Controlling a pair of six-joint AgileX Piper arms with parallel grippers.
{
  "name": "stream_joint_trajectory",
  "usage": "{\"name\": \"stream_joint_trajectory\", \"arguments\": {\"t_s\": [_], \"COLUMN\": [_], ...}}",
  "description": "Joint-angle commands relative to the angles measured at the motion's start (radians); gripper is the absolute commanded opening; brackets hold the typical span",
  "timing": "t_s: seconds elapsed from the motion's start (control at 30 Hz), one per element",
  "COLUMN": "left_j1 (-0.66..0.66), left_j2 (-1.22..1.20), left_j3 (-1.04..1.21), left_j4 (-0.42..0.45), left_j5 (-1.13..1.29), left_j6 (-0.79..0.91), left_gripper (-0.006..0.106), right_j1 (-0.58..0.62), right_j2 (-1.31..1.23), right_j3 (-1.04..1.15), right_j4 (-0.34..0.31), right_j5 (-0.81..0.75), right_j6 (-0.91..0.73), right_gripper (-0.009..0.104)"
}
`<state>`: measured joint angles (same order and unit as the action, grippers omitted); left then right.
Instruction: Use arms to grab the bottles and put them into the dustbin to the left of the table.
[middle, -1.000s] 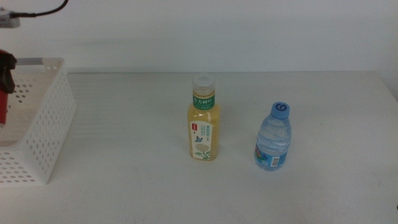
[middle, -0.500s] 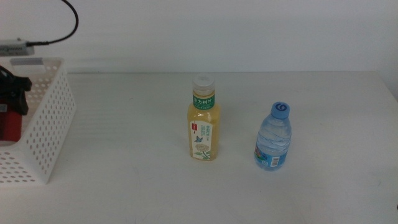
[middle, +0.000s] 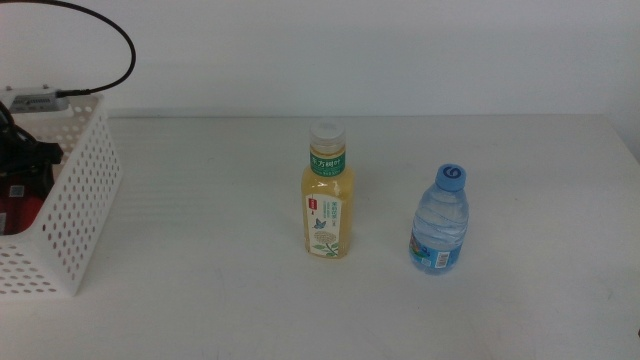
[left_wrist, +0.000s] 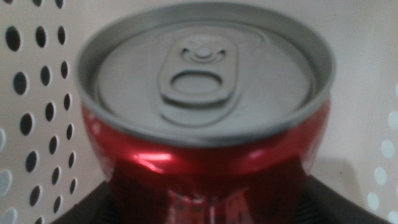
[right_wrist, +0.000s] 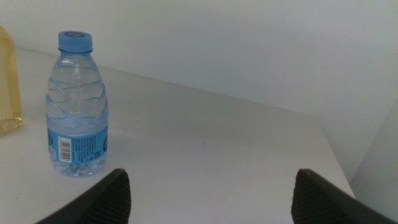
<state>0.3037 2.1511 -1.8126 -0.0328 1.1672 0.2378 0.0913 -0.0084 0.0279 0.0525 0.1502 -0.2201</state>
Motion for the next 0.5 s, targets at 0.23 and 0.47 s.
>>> {"name": "stream_joint_trajectory", "arguments": {"t_s": [0.23,0.47], "left_j1": [-0.004,-0.006], "left_j2": [-0.072,-0.072], "left_j3": [-0.034,-0.045], "left_j4": [-0.015,0.004], "left_j5": [0.016,0.063], "left_j6": [0.008,-0.012], "left_gripper": [0.064,0.090], "right_j1": [-0.005,-0.005], "right_j2": [-0.029,-0.029], "right_j3": [-0.007,-0.007], "right_j4": [-0.010,-0.010], "right_j5": [-0.075,-0.075], "right_j6": [-0.005,-0.005], "right_gripper": [0.068,0.068]}}
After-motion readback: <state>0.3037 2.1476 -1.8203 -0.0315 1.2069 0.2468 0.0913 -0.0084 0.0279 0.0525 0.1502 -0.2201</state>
